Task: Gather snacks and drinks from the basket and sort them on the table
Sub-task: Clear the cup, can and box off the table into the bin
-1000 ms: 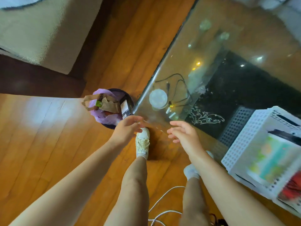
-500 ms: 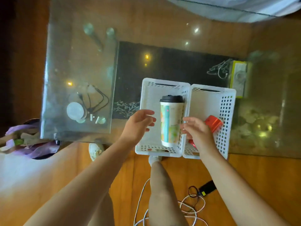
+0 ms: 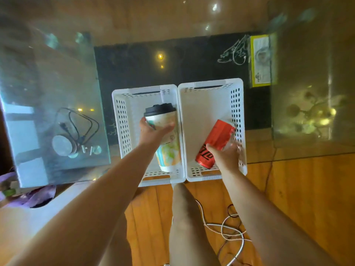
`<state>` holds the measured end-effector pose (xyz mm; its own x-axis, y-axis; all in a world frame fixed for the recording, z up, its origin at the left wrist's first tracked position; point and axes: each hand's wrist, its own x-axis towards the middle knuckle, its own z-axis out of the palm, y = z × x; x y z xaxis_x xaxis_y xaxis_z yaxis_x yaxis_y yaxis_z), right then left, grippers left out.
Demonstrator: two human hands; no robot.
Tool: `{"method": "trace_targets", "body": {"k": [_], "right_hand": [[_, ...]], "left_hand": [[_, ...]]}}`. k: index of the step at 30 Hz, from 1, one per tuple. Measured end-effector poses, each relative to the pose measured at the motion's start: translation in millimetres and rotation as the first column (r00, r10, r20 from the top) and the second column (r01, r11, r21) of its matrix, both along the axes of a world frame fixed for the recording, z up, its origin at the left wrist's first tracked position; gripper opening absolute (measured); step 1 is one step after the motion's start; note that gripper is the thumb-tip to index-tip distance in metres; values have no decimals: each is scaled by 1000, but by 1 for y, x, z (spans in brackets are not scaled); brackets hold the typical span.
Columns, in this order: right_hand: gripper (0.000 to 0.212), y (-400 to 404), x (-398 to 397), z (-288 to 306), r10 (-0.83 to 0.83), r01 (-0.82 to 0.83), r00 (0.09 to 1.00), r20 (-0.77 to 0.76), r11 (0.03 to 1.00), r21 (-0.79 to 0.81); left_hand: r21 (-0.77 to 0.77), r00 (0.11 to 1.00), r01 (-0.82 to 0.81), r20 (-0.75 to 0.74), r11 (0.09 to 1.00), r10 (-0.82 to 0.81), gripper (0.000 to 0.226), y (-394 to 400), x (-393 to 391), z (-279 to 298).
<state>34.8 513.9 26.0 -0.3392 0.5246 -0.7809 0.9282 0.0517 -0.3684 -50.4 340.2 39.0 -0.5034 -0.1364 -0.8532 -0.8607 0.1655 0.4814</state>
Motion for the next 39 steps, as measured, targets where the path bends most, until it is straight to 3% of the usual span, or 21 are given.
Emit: {"method": "trace_targets", "body": {"k": [8, 12, 17, 23, 28, 32, 36, 39], "right_hand": [[75, 1, 1, -6, -48, 41, 997, -56, 991, -126], [67, 3, -1, 12, -114, 89, 985, -129, 978, -190], [63, -4, -7, 49, -20, -34, 975, -221, 971, -236], [62, -44, -13, 90, 117, -192, 958, -262, 941, -278], [61, -115, -16, 110, 273, -337, 935, -226, 881, -331], [47, -201, -12, 121, 400, -450, 893, -208, 817, -361], [66, -302, 1, 125, 516, -529, 843, -153, 744, -408], [68, -381, 14, 115, 525, -501, 847, -84, 736, -455]], "left_hand": [[-61, 1000, -19, -18, 998, 17, 73, 1, 1, -5], [-18, 997, -76, -21, 997, 76, 67, -8, 4, 9], [48, 985, -105, -133, 993, 110, 66, -34, 13, 40], [170, 910, -215, -321, 962, 260, 107, -97, 33, 83], [150, 819, -382, -402, 912, 409, 88, -181, 69, 111], [81, 754, -516, -430, 853, 497, 105, -265, 110, 129], [-1, 715, -606, -441, 796, 543, 98, -357, 156, 134], [-27, 647, -696, -458, 718, 610, 108, -428, 192, 131]]}}
